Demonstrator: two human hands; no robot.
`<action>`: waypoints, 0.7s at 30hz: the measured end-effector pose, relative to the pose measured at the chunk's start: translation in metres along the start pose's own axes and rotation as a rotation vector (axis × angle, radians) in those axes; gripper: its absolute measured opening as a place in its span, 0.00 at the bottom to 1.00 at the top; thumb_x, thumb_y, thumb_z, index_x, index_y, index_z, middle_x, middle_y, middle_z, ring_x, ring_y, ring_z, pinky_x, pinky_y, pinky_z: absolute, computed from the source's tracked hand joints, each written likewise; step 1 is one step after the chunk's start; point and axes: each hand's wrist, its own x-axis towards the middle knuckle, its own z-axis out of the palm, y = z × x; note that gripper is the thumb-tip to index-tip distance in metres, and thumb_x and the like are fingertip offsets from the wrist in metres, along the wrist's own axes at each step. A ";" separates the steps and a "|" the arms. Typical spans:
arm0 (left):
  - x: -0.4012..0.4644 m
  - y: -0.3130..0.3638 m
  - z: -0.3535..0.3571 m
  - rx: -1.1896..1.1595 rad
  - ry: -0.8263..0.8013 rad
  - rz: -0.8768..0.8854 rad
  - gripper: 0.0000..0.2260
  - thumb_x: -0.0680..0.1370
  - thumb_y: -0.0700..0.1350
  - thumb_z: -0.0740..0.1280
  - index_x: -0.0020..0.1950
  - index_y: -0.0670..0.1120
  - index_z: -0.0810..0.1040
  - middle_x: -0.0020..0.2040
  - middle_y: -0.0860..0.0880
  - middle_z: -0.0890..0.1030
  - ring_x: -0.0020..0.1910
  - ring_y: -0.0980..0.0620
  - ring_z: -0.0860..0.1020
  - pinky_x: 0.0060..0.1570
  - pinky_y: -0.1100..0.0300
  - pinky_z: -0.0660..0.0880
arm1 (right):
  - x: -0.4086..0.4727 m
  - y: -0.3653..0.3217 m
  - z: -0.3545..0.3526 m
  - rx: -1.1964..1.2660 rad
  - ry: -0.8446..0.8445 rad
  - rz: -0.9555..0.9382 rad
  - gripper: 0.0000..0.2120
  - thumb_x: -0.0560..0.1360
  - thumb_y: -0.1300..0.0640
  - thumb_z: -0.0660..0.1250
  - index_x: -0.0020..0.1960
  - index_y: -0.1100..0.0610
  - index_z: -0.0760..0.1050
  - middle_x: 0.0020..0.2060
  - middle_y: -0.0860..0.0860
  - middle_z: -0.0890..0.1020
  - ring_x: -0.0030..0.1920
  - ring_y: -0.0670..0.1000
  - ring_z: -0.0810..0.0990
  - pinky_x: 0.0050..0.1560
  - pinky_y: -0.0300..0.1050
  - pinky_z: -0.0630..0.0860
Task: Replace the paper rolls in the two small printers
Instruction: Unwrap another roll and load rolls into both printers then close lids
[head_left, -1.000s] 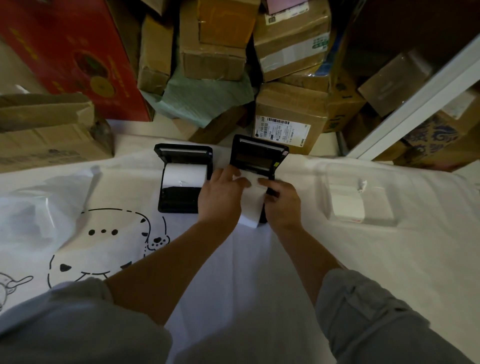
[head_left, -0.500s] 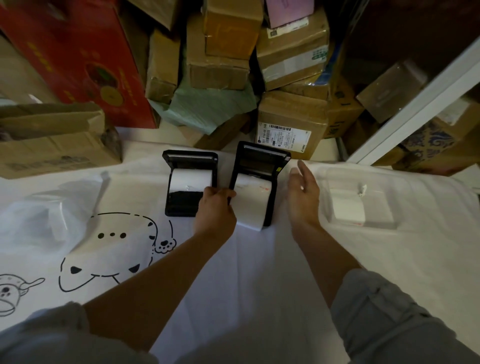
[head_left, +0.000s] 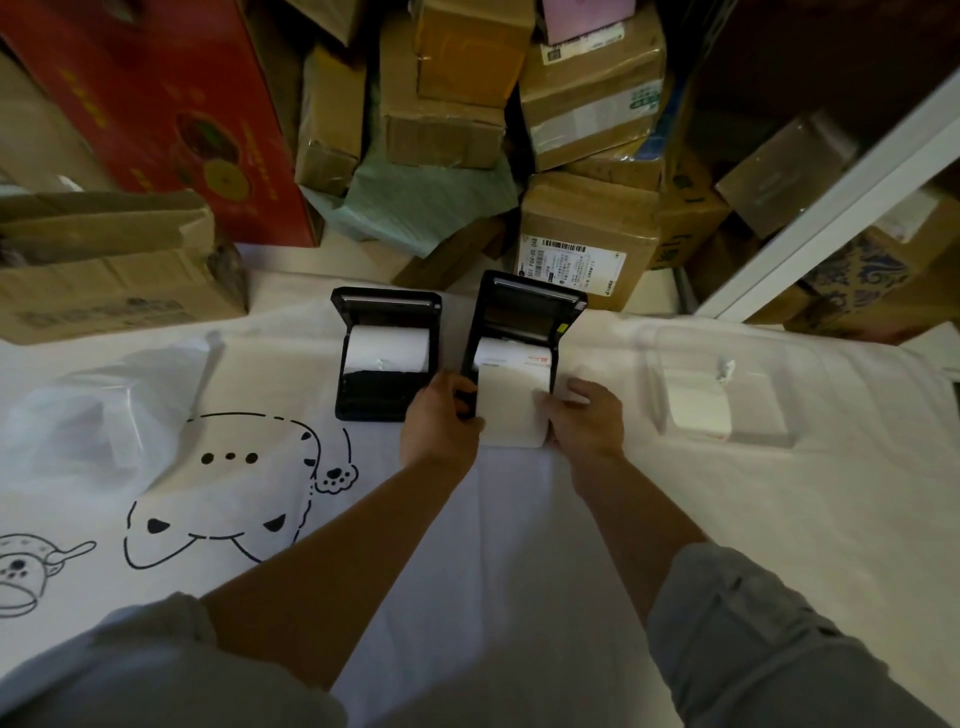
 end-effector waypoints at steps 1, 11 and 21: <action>0.001 0.000 -0.001 -0.020 -0.002 -0.014 0.14 0.74 0.38 0.69 0.59 0.46 0.72 0.54 0.48 0.77 0.51 0.54 0.74 0.47 0.64 0.71 | -0.001 0.001 -0.002 -0.018 0.032 0.010 0.22 0.70 0.53 0.74 0.61 0.56 0.74 0.53 0.52 0.77 0.54 0.55 0.78 0.57 0.53 0.78; 0.006 0.008 -0.018 0.298 0.012 0.162 0.12 0.79 0.45 0.62 0.63 0.49 0.71 0.56 0.47 0.74 0.53 0.48 0.76 0.47 0.58 0.74 | 0.000 -0.006 -0.001 -0.056 0.027 -0.081 0.12 0.73 0.58 0.72 0.55 0.57 0.77 0.52 0.56 0.81 0.52 0.56 0.80 0.54 0.45 0.78; 0.021 0.021 -0.008 0.269 -0.049 0.109 0.21 0.79 0.38 0.58 0.71 0.48 0.67 0.69 0.42 0.64 0.67 0.41 0.66 0.67 0.48 0.67 | 0.003 -0.024 0.020 0.019 -0.008 -0.009 0.16 0.78 0.59 0.62 0.65 0.59 0.73 0.58 0.57 0.77 0.57 0.57 0.76 0.62 0.53 0.74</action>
